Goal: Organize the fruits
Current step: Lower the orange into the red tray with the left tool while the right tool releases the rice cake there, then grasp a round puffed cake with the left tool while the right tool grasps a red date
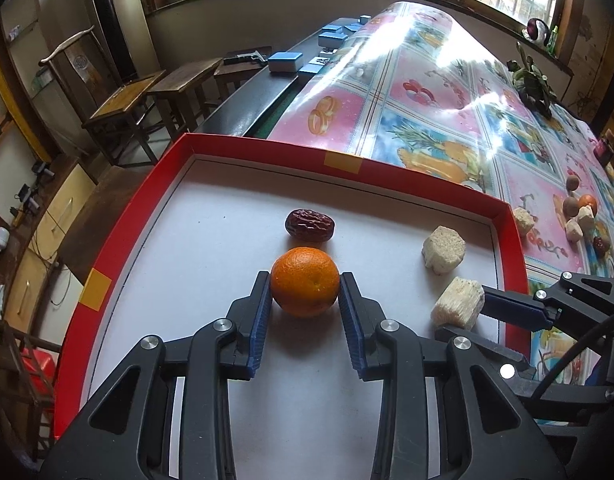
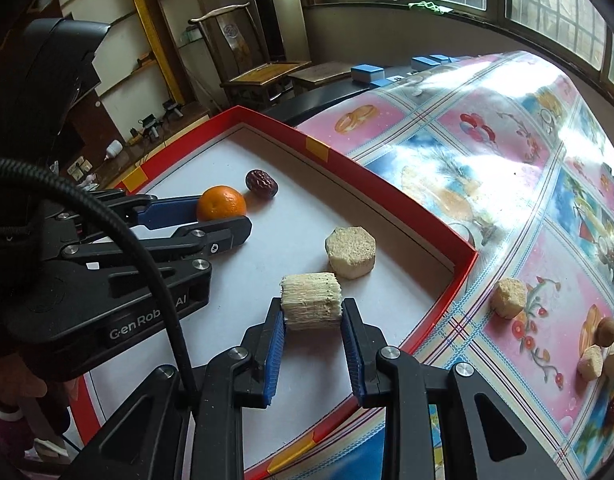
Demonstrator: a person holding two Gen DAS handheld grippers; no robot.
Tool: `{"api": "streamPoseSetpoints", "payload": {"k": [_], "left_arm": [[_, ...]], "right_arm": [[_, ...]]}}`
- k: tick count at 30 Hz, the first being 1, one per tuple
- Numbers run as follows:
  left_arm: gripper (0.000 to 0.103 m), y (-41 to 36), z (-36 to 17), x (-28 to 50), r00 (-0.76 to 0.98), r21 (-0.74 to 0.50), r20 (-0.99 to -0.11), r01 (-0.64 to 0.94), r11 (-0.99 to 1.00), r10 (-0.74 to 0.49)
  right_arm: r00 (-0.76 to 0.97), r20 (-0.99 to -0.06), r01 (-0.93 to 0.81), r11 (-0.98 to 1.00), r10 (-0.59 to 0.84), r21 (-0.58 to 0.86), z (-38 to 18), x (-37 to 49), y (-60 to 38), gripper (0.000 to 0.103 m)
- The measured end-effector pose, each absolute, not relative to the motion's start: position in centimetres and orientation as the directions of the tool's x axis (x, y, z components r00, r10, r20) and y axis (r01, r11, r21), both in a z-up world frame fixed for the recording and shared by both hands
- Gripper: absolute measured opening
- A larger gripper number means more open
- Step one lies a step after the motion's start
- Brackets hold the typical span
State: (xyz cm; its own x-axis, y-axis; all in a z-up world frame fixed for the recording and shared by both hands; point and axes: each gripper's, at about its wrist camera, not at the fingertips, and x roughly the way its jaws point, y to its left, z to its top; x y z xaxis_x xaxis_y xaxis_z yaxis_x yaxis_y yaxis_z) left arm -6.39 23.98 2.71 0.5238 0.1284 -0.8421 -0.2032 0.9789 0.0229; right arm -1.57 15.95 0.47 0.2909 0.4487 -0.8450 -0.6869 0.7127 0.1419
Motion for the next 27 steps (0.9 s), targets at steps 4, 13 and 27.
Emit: {"api": "streamPoseSetpoints", "payload": {"k": [4,13,27], "left_arm": [[0.060,24.0,3.3,-6.8,0.545,0.021,-0.827,-0.216,0.976,0.139],[0.061,21.6,6.0,-7.9,0.605,0.025,-0.785,-0.180,0.983,0.130],[0.066,12.5,7.8,-6.7,0.648,-0.009,-0.762,-0.018,1.000,0.005]], "right_arm": [[0.301,-0.828,-0.683,0.713,0.474,0.160,1.1,-2.0,15.2,0.035],[0.390,-0.762,-0.638,0.748,0.517,0.181,4.2,-3.2,10.4,0.048],[0.526,-0.731,-0.481,0.861,0.435,0.166,6.2,-5.2,-1.4,0.050]]}}
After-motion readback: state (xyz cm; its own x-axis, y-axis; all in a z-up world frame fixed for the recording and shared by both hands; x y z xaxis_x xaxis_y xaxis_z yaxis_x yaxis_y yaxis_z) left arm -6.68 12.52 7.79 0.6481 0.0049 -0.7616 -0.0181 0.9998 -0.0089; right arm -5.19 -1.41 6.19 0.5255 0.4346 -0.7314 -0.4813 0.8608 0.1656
